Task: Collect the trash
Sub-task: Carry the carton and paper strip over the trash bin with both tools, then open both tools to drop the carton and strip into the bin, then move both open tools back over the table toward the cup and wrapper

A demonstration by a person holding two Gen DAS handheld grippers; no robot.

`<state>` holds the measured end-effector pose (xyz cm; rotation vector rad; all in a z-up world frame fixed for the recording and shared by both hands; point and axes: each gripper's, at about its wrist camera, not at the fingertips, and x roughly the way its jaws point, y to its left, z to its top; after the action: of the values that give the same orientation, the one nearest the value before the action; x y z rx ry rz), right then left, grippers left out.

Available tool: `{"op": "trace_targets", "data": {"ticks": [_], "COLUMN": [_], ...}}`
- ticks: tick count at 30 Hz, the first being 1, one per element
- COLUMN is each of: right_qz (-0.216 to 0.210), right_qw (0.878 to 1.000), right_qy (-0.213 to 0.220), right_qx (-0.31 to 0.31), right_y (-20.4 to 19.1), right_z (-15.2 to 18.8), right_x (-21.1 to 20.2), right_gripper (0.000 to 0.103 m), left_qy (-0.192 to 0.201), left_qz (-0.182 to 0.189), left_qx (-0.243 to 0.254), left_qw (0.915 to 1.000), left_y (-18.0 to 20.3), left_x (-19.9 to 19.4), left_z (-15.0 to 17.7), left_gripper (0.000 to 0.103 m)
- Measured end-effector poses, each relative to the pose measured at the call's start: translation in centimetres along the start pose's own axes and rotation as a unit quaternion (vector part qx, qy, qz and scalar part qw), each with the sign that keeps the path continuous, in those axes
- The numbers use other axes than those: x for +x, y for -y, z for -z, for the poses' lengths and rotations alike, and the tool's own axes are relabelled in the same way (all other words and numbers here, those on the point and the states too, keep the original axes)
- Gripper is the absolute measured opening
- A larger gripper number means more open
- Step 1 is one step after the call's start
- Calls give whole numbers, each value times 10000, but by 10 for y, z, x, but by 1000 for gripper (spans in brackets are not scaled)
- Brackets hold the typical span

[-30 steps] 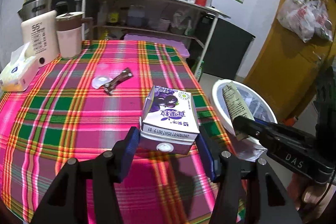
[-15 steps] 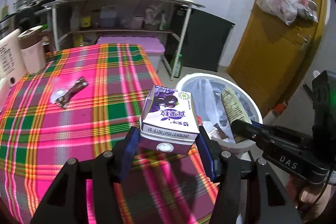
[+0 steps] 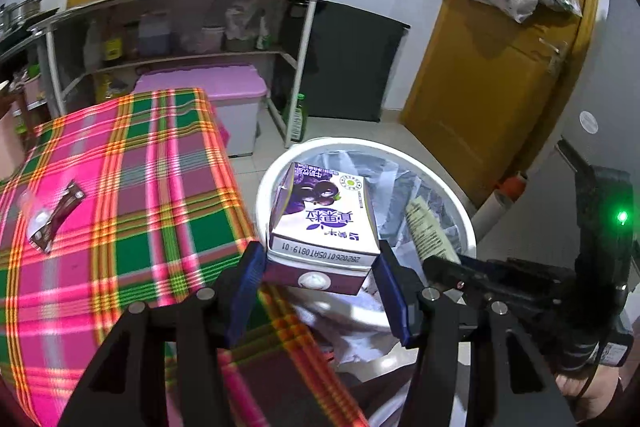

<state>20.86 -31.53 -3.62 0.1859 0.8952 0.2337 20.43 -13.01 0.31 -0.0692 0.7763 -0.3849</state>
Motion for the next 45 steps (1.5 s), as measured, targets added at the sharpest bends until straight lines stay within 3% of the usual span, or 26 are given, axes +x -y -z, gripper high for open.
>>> {"op": "trace_targets", "data": {"ticks": [8,13,25,45], "right_qz": [30,-46,-364,-934], "right_qw": [9997,9998,9987,9926], "right_qy": [-182,-20,345,197], "right_qx": [129,208,-10,-746], "right_y": [19,23,-6,-97], "right_z": [0,-2,-5,0], "right_x": [10,3,-21,-7], "right_gripper": [17,35,36,36], "left_qy": [-235,-220,64,275], "left_qz": [168,231,203,-828], "left_qx": [162,84,-190,-795], "left_qw": [9995,9995,9996,9930], "left_y": [11,7,-13,-101], "left_x": [25,26,-3,-51], "left_z": [-9,-11,-7,28], "left_gripper": [58,58,58,58]}}
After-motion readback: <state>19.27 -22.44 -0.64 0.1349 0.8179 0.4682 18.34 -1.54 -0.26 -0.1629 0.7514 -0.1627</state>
